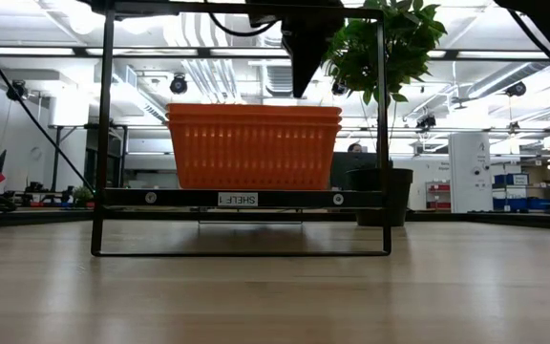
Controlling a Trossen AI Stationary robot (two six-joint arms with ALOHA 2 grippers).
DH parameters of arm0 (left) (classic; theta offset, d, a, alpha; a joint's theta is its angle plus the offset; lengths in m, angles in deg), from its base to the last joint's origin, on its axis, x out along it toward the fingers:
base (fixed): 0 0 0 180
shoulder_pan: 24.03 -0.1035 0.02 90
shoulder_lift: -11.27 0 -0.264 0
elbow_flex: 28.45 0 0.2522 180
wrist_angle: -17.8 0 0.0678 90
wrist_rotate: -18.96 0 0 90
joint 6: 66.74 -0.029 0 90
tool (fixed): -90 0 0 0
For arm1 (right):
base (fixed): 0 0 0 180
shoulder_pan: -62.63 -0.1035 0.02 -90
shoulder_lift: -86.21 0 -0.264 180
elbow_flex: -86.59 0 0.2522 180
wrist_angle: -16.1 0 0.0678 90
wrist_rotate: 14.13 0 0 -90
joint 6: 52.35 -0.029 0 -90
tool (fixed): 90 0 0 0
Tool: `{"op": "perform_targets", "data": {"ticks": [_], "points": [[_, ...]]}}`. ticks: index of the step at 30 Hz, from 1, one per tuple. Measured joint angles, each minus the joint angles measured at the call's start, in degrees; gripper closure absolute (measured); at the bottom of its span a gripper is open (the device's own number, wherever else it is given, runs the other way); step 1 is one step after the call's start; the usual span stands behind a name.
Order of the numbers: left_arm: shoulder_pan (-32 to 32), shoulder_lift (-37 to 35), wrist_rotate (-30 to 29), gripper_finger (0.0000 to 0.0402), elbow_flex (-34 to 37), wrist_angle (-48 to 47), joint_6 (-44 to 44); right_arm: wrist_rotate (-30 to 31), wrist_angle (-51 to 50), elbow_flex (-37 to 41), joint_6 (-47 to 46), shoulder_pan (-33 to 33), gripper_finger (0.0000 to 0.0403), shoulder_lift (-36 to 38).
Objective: Stack baskets on shelf by color
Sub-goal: Adjust the bins on the shelf
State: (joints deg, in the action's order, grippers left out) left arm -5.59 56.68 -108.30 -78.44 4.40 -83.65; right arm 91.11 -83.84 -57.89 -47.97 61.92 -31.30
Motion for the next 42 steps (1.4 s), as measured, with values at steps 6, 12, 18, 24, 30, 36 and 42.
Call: {"op": "perform_targets", "data": {"ticks": [6,12,18,24,30,36,42], "points": [[0.0,0.0,0.0,0.0402,0.0,-0.7,0.1,0.0,-2.9,0.3,-1.9,-2.6,0.0394,1.2],[-0.1,0.8,0.0,0.0402,-0.1,-1.0,1.6,0.2,-1.1,4.8,-7.3,-8.1,0.0394,7.0],[-0.5,3.0,0.7,0.0402,-0.9,-1.0,3.1,3.8,9.3,18.0,-12.4,-15.2,0.0394,17.7],[-2.7,6.9,1.5,0.0402,-3.1,-0.9,3.3,8.7,27.7,35.3,-10.3,-21.4,0.0394,28.9],[-10.1,11.0,8.9,0.0402,-6.6,-1.2,4.0,8.8,43.5,48.0,-6.7,-24.2,0.0394,37.1],[-22.3,17.3,24.1,0.0402,-12.1,-9.3,6.8,8.9,45.0,53.3,-8.3,-26.0,0.0394,40.9],[-33.0,25.2,31.8,0.0402,-15.3,-16.4,7.5,9.0,45.3,57.2,-10.9,-26.9,0.0394,42.1]]}}
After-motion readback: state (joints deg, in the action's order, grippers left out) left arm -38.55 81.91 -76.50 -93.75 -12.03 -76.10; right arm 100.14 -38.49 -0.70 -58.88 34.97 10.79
